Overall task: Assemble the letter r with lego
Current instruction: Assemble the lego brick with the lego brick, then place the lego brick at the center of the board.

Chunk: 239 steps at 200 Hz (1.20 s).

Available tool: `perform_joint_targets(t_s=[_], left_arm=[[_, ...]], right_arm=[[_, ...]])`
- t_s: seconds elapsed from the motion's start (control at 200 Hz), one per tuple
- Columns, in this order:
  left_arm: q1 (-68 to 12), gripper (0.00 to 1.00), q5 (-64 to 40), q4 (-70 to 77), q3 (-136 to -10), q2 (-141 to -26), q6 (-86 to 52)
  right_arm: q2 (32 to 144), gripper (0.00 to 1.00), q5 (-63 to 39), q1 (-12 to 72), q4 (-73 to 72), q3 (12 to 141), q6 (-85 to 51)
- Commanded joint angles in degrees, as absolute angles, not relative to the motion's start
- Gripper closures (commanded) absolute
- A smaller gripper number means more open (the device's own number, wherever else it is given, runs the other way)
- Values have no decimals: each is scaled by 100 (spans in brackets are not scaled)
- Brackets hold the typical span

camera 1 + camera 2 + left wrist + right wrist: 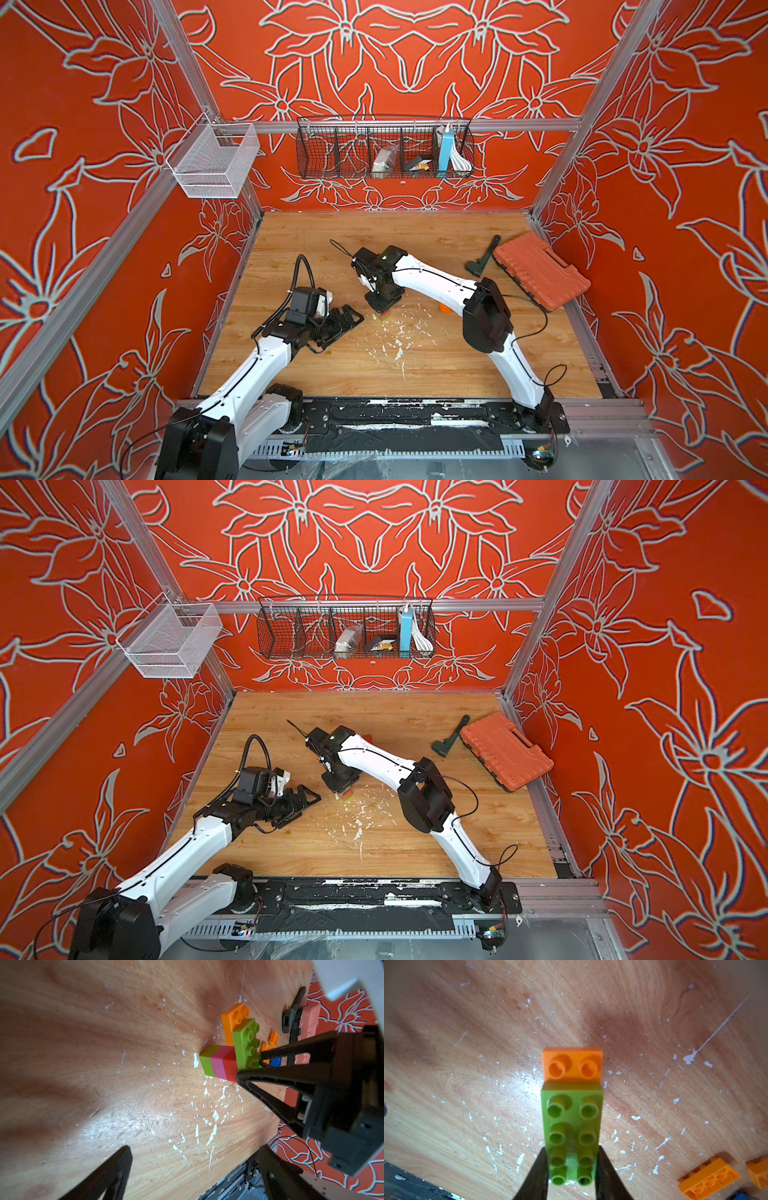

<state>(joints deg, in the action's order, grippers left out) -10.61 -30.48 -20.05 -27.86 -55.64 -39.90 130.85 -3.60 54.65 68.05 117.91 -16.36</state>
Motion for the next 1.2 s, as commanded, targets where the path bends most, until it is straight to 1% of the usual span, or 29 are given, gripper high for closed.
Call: perform_joint_targets(t_s=[0.0,0.16,0.27,0.38,0.46,0.52,0.6,0.676,0.776,0.911,0.976,1.096,1.191], left_arm=[[-1085,5,-2933,-2075,-2824,-5419,-3990],[-1081,5,-2579,-2609,-3174,-4951,-3934],[-1010,5,-2360,-3142,-3583,-4613,-3827],[-824,5,-2464,-3538,-4023,-4667,-3631],[-739,5,-2500,-3717,-4326,-4886,-3408],[-733,3,-2477,-3815,-4577,-5168,-3223],[-729,2,-2430,-4030,-4955,-5722,-2977],[-762,2,-2376,-4286,-5323,-6298,-2770],[-851,2,-2254,-4377,-5572,-6664,-2629],[-928,2,-2268,-4343,-5683,-6851,-2627],[-965,2,-2268,-4284,-5639,-6863,-2665],[-984,2,-2342,-4219,-5520,-6891,-2717],[-995,2,-2341,-4227,-5433,-6862,-2735]], right_arm=[[13774,100,-266,5504,7182,11300,-1698],[13317,100,-477,5469,7469,12238,-1697],[12772,100,-1020,5325,7193,12519,-1798],[12098,100,-2041,4989,6320,11925,-2090],[11625,100,-2990,4675,5201,11087,-2473],[11505,100,-3736,4405,4580,10671,-2751],[11500,97,-4375,4183,3876,10286,-3072],[11613,95,-4637,4068,3581,10205,-3213],[11929,94,-4953,3976,3351,10282,-3364],[12306,93,-5086,3887,2927,10317,-3610],[12483,91,-5102,3876,2769,10411,-3715],[12875,87,-5302,3876,2742,10693,-3817],[12985,87,-5321,3880,2733,10605,-3821]])
